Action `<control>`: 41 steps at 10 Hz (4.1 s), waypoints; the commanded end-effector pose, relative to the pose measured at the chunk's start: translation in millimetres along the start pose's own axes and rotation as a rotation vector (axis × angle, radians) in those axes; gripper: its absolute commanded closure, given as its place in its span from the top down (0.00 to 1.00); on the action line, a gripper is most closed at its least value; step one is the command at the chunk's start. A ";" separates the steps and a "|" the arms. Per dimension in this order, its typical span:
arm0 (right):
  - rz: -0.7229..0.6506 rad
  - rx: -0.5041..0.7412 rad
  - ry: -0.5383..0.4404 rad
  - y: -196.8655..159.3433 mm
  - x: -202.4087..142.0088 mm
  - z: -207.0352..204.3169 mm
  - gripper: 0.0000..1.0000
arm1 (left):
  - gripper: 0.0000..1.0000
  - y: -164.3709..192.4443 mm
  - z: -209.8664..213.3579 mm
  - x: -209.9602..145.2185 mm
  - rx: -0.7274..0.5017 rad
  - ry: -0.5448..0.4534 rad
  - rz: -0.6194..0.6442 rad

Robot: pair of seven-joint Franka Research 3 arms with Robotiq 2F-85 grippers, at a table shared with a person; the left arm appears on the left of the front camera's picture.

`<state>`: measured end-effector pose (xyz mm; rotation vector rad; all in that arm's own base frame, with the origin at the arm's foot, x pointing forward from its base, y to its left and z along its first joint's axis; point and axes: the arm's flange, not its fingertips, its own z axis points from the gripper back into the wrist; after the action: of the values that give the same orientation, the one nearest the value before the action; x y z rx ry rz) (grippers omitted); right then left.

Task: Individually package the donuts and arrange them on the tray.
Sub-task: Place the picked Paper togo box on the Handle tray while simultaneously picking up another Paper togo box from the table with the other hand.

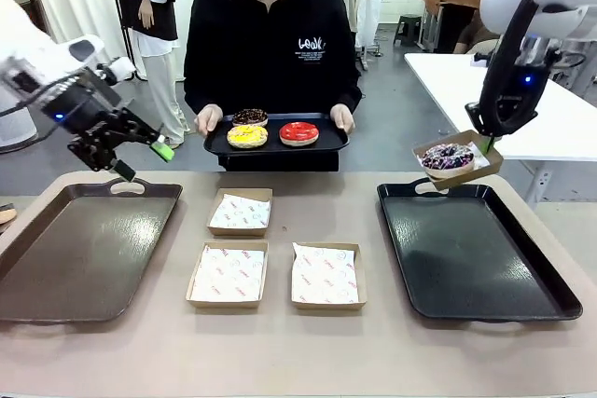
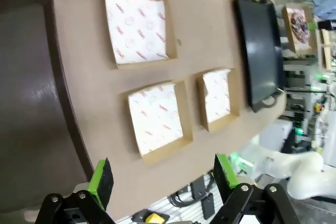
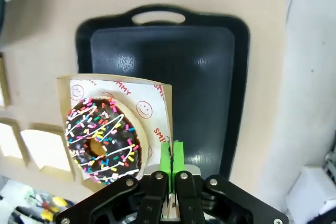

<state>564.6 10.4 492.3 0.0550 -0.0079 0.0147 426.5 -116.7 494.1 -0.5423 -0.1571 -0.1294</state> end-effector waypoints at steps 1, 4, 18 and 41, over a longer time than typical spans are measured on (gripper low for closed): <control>0.032 0.005 -0.005 -10.4 -3.8 -16.0 0.01 | 1.00 -12.7 -19.0 29.1 0.156 -0.013 0.023; 0.012 0.000 0.017 -6.3 -0.8 -19.9 0.01 | 1.00 -13.0 -63.2 62.8 0.365 -0.005 0.006; 0.012 0.000 0.017 -6.3 -0.8 -19.9 0.01 | 1.00 -18.0 -164.6 82.9 0.411 0.059 -0.064; -0.155 0.010 0.015 -22.9 36.9 -128.5 0.01 | 1.00 10.6 -216.6 147.0 0.500 0.163 0.170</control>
<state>595.1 -9.6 365.0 0.0975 0.0254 -0.1154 590.9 -227.9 332.1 -0.0911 0.0195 0.0091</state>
